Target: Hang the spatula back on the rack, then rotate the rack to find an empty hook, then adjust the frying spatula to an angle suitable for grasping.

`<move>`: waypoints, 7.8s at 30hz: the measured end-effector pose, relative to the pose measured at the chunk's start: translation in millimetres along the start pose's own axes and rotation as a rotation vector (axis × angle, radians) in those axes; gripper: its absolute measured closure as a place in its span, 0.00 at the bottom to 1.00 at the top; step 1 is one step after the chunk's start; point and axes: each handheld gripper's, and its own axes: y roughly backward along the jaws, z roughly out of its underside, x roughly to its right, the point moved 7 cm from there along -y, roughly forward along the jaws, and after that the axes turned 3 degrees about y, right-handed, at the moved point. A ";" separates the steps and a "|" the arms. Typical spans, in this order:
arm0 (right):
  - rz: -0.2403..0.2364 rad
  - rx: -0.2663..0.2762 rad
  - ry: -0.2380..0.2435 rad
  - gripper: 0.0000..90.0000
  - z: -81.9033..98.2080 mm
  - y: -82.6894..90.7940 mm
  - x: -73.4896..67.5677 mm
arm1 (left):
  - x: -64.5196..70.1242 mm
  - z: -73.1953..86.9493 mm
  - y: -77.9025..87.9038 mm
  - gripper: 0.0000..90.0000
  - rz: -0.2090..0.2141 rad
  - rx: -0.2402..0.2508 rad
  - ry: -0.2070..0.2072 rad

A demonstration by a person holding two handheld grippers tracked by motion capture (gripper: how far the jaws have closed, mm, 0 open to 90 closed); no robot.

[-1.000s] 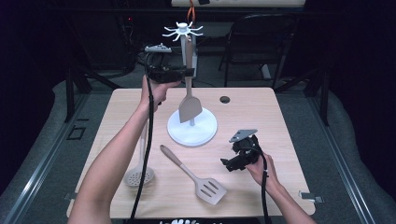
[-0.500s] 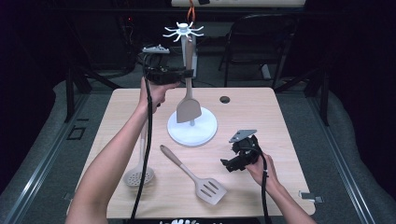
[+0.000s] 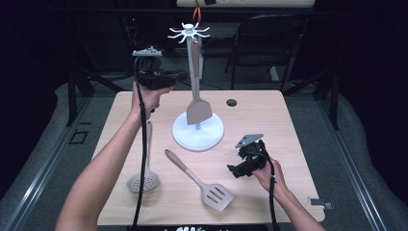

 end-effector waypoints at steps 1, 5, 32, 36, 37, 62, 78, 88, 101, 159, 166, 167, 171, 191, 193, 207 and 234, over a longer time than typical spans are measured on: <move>-0.001 -0.002 0.004 0.02 -0.1 0.2 0.1 | -2.5 -2.2 4.8 0.90 -0.027 0.014 -0.007; -0.001 -0.004 0.006 0.02 -0.1 0.1 0.0 | -5.6 -7.4 12.7 1.00 -0.078 0.040 -0.023; -0.006 -0.018 0.017 0.02 0.9 -0.9 0.0 | 8.0 -70.1 26.9 1.00 -0.207 0.127 -0.164; -0.004 -0.006 0.015 0.02 -0.1 -2.4 -0.4 | 3.3 -74.4 27.2 1.00 -0.225 0.128 -0.156; -0.004 -0.004 0.016 0.02 -0.7 -2.2 -0.7 | -0.8 -76.7 26.2 1.00 -0.232 0.128 -0.147; -0.010 -0.027 0.030 0.03 1.1 0.1 -2.9 | -3.3 -57.7 32.9 1.00 -0.235 0.106 -0.154; -0.009 -0.033 0.039 0.03 1.5 -2.4 -3.9 | 28.7 -56.1 40.7 1.00 -0.151 0.093 -0.226; -0.011 -0.037 0.041 0.04 2.0 -2.6 -3.8 | 31.2 -65.2 36.5 1.00 -0.165 0.111 -0.222; -0.013 -0.029 0.036 0.04 2.0 -3.7 -4.0 | 11.2 -70.5 36.5 1.00 -0.231 0.111 -0.183; -0.031 -0.055 0.056 0.05 4.1 -10.0 -9.6 | -34.7 54.4 49.3 0.27 -0.323 -0.040 0.000; -0.040 -0.057 0.062 0.05 4.5 -11.6 -10.9 | -46.8 112.3 40.3 0.21 -0.338 -0.110 0.045; -0.040 -0.059 0.061 0.05 4.5 -11.6 -11.0 | -46.8 112.3 40.3 0.20 -0.338 -0.110 0.045; -0.041 -0.064 0.060 0.05 5.1 -12.5 -11.2 | -51.8 149.2 36.1 0.17 -0.341 -0.145 0.079; -0.043 -0.084 0.075 0.08 6.7 -16.2 -16.6 | -49.6 205.6 38.1 0.10 -0.313 -0.185 0.181; -0.038 -0.078 0.073 0.09 6.1 -15.1 -15.7 | -47.5 206.6 38.6 0.09 -0.317 -0.185 0.179; -0.052 -0.062 0.067 0.59 3.4 -1.9 -28.2 | -40.3 215.8 34.1 0.08 -0.291 -0.215 0.213; -0.275 -0.252 0.267 1.00 10.1 0.1 -119.7 | -22.5 228.6 22.4 0.14 -0.322 -0.242 0.258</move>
